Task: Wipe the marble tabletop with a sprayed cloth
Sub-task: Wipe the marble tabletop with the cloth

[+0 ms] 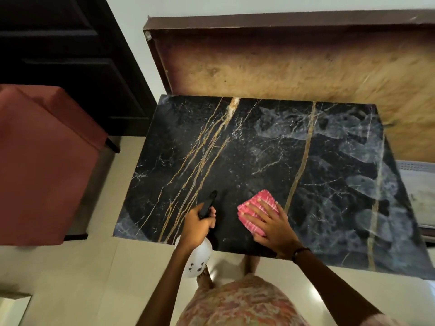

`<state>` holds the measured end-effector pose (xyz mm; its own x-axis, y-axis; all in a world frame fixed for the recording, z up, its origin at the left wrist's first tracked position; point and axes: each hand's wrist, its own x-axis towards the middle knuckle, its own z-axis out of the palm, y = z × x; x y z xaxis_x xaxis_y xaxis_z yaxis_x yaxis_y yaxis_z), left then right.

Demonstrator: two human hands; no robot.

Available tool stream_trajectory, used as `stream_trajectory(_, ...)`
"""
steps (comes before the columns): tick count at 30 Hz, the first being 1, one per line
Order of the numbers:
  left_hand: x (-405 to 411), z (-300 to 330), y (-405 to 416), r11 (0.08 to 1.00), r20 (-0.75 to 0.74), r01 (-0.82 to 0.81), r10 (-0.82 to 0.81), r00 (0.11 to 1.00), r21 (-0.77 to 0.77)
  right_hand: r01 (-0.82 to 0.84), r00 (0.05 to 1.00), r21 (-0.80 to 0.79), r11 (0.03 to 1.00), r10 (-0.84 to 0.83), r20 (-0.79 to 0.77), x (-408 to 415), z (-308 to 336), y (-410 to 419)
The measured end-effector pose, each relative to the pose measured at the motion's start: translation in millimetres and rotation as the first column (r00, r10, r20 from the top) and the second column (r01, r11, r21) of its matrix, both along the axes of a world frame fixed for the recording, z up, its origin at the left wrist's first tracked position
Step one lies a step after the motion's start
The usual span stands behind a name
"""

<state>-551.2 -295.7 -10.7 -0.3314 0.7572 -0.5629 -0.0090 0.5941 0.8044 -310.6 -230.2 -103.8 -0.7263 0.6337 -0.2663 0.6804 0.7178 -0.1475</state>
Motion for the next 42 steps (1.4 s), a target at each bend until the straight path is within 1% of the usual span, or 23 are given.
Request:
stream_trajectory(2, 10.8, -1.4, 9.2, 1.0, -0.008, 0.008, -0.008, 1.0, 0.004, 0.101, 0.994, -0.055, 0.993, -0.104, -0.046, -23.6, 5.6, 15.3)
stream_trajectory(4, 12.9, -2.4, 13.5, 1.0, -0.013, 0.03, -0.03, 0.999, 0.006, 0.118, 0.987, -0.088, 0.989, -0.126, -0.102, -49.4, 6.1, 15.4)
stream_trajectory(6, 19.3, -4.2, 22.1, 0.999, -0.008, 0.037, -0.037, 0.999, 0.009, 0.017, 0.996, -0.082, 0.996, -0.025, -0.089, -54.7, 4.5, 11.7)
stream_trajectory(9, 27.0, -4.6, 35.5, 0.999, -0.011, 0.042, -0.042, 0.999, 0.021, -0.232, 0.971, -0.006, 0.973, 0.231, -0.061, -30.5, -1.2, 4.9)
stream_trajectory(10, 28.4, -5.5, 40.1, 0.999, -0.014, 0.045, -0.045, 0.999, 0.016, -0.29, 0.955, -0.008, 0.957, 0.289, -0.06, -16.0, -5.3, 3.9)
stream_trajectory(12, 30.7, -6.9, 48.4, 0.999, -0.022, 0.054, -0.054, 0.998, 0.006, -0.343, 0.938, -0.002, 0.939, 0.342, -0.059, 16.1, -12.4, 8.2)
stream_trajectory(15, 34.9, -7.5, 60.2, 0.998, -0.029, 0.055, -0.055, 0.998, 0.001, -0.309, 0.95, 0.031, 0.951, 0.31, -0.04, 48.8, -11.4, 40.6)
stream_trajectory(17, 37.1, -7.1, 67.1, 0.999, -0.04, 0.052, -0.052, 0.998, -0.003, -0.265, 0.964, 0.022, 0.964, 0.265, -0.008, 49.8, -5.7, 69.7)
stream_trajectory(20, 42.1, -6.6, 77.6, 0.998, -0.053, 0.062, -0.062, 0.997, 0.0, -0.158, 0.987, -0.014, 0.987, 0.158, 0.008, 23.1, 1.9, 108.2)
stream_trajectory(23, 44.8, -6.2, 86.0, 0.999, -0.06, 0.045, -0.045, 0.997, -0.002, -0.029, 0.998, -0.052, 0.998, 0.026, -0.051, -21.5, 2.4, 123.3)
stream_trajectory(25, 45.0, -6.1, 91.5, 1.0, -0.049, 0.017, -0.017, 0.999, -0.012, -0.025, 0.997, -0.078, 0.997, 0.019, -0.078, -47.9, 2.6, 119.7)
stream_trajectory(27, 45.6, -6.6, 95.4, 1.0, -0.042, 0.005, -0.006, 0.999, -0.021, -0.129, 0.989, -0.059, 0.99, 0.124, -0.077, -56.8, 1.7, 109.9)
stream_trajectory(30, 44.4, -5.6, 106.8, 1.0, -0.02, 0.017, -0.017, 1.0, -0.011, -0.361, 0.93, 0.001, 0.933, 0.36, -0.075, -30.7, -4.0, 103.8)
stream_trajectory(31, 43.0, -6.7, 112.1, 1.0, -0.011, 0.023, -0.023, 1.0, -0.004, -0.405, 0.91, 0.024, 0.914, 0.406, -0.08, -15.7, -5.3, 108.2)
stream_trajectory(32, 42.0, -7.5, 116.5, 1.0, 0.0, 0.022, -0.022, 1.0, -0.001, -0.414, 0.906, 0.045, 0.909, 0.417, -0.079, -0.2, -6.5, 113.4)
stream_trajectory(33, 40.5, -8.7, 122.3, 1.0, 0.014, 0.02, -0.02, 1.0, -0.002, -0.383, 0.919, 0.053, 0.922, 0.386, -0.076, 13.8, -6.9, 121.0)
stream_trajectory(35, 36.8, -11.9, 133.6, 1.0, 0.03, 0.028, -0.027, 0.999, -0.01, -0.251, 0.964, 0.042, 0.967, 0.254, -0.08, 31.3, -4.2, 143.0)
stream_trajectory(37, 33.9, -12.2, 141.4, 0.999, 0.041, 0.044, -0.044, 0.998, -0.01, -0.142, 0.989, 0.023, 0.99, 0.143, -0.039, 30.6, 0.4, 164.7)
stream_trajectory(39, 28.7, -14.3, 154.7, 0.999, 0.049, 0.051, -0.051, 0.998, -0.011, -0.034, 0.999, -0.003, 0.999, 0.034, -0.007, 10.3, 3.3, 186.5)
stream_trajectory(42, 18.2, -15.8, 174.6, 0.999, 0.041, 0.046, -0.046, 0.998, -0.003, 0.144, 0.986, -0.05, 0.988, -0.148, -0.079, -42.8, 4.3, 206.8)
